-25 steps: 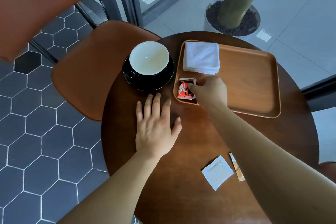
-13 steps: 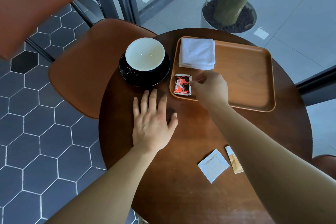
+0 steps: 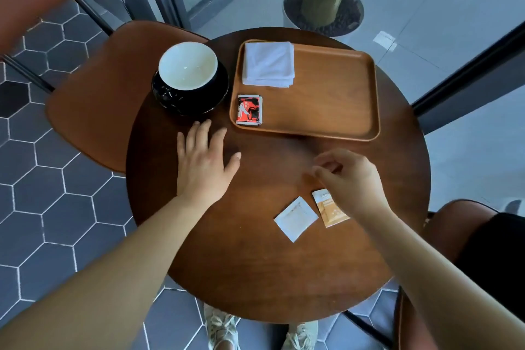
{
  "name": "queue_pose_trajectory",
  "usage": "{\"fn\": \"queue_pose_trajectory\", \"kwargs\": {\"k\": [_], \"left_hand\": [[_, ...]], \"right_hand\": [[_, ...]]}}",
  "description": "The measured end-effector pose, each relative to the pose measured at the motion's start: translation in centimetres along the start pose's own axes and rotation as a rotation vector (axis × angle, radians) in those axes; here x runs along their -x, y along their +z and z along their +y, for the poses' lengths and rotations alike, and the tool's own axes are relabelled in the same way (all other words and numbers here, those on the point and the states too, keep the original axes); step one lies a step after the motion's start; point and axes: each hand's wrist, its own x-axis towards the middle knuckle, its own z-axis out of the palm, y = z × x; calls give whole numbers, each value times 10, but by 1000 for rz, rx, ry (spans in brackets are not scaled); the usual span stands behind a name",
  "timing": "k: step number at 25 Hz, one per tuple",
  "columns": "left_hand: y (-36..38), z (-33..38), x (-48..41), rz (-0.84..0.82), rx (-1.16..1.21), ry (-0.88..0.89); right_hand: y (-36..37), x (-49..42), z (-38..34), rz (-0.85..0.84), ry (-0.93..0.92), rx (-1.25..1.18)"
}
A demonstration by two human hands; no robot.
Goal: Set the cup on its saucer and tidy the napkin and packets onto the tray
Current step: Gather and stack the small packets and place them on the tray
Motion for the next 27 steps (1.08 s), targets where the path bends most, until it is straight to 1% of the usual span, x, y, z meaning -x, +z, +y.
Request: {"fn": "queue_pose_trajectory", "kwargs": {"k": [3,5,7,9,10,12,14,16,17,19,21,22,23,25,27], "left_hand": [[-16,31,24,-36,113,29],[-21,65,48,-185,203,84],[-18,95,67,-314,155,151],[-11,112,77,-318,39,211],[-10,117,78,-309,24,201],[-9,120,76,-306,58,143],[-11,118,74,-321,141,76],[-15,108,71,-302,242,15],[-17,102,70,-264,295,-13],[-19,93,69,-111,404,-20],[-18,88,70,49,443,69],[-16,86,74,89,406,142],[-12,82,82,97,349,222],[0,69,103,58,268,377],[7,55,118,33,262,440]], "right_hand": [[-14,28,36,46,3,57],[-12,38,52,74,36,55],[-9,44,63,124,64,43],[-5,47,70,168,67,4],[-3,48,72,175,62,-11],[1,49,73,175,39,11],[5,49,72,186,25,68],[9,49,70,200,22,105],[11,49,70,207,19,117],[13,49,71,221,15,125],[14,51,72,232,3,119],[15,52,73,235,-5,112],[14,54,73,238,-10,105],[14,54,74,234,-16,88],[14,54,71,227,3,76]]}}
